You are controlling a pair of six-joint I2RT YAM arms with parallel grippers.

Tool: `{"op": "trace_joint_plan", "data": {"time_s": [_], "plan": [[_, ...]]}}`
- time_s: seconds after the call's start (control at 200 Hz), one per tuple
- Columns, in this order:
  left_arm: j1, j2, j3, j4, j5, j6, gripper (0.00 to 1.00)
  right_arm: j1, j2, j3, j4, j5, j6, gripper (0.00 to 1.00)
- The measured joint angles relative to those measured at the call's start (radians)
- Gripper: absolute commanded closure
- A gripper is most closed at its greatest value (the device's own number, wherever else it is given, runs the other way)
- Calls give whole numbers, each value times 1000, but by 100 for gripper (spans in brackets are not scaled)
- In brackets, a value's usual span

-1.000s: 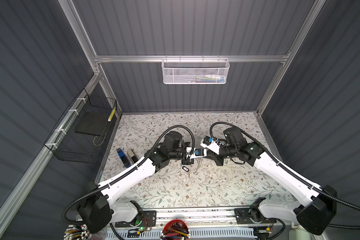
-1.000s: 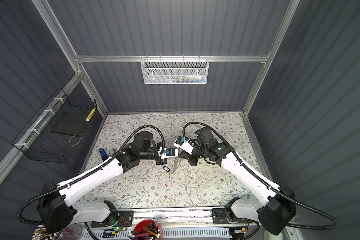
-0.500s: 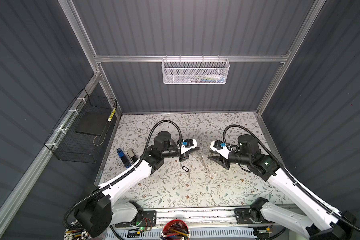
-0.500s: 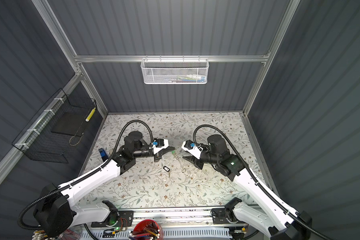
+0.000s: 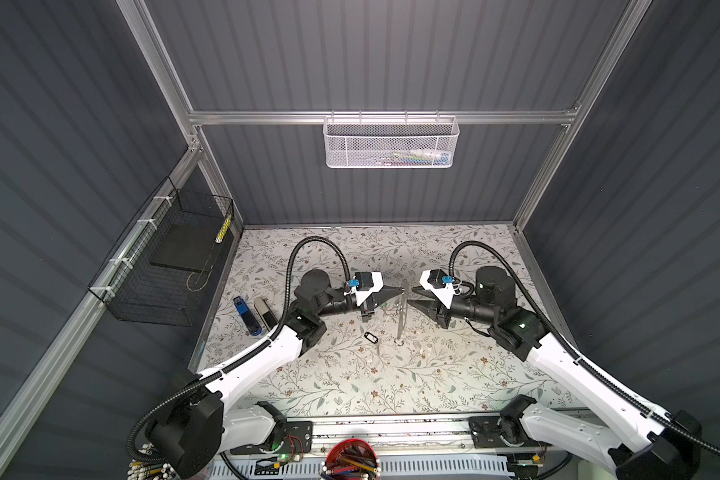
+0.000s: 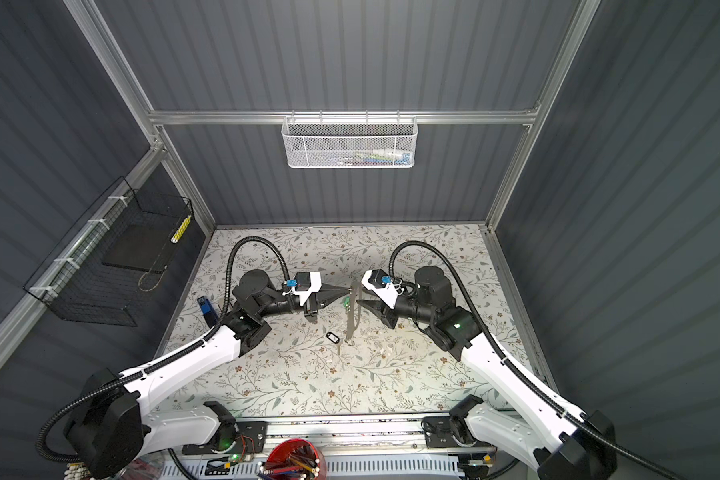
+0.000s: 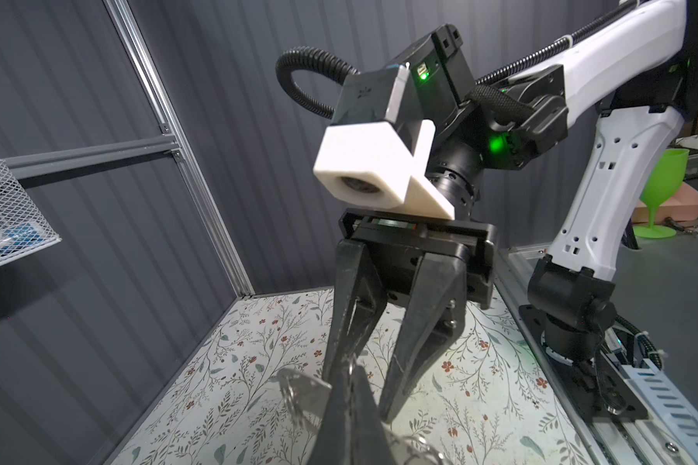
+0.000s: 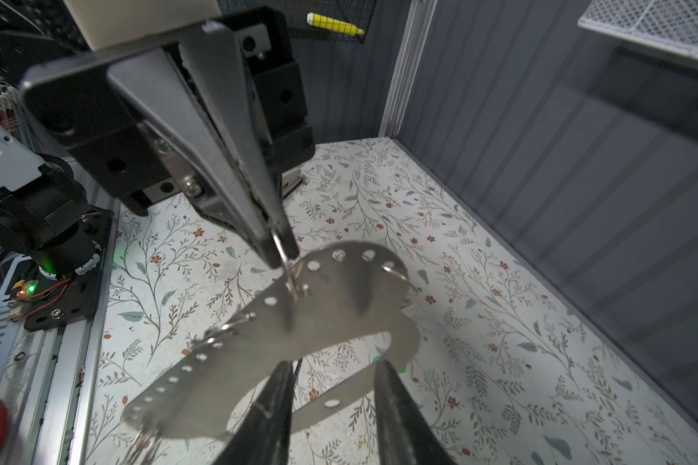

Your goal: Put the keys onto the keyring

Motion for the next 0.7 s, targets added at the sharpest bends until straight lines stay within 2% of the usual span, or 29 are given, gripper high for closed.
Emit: {"op": "trace_joint_plan", "data": {"time_s": [0.33, 0.45, 0.7], "plan": [[0, 3, -8, 69, 14, -38, 100, 10, 8, 0, 99, -73, 40, 70], [0, 4, -8, 69, 19, -41, 100, 11, 8, 0, 113, -85, 48, 76], [0, 6, -8, 71, 37, -44, 100, 11, 8, 0, 126, -103, 59, 81]]}}
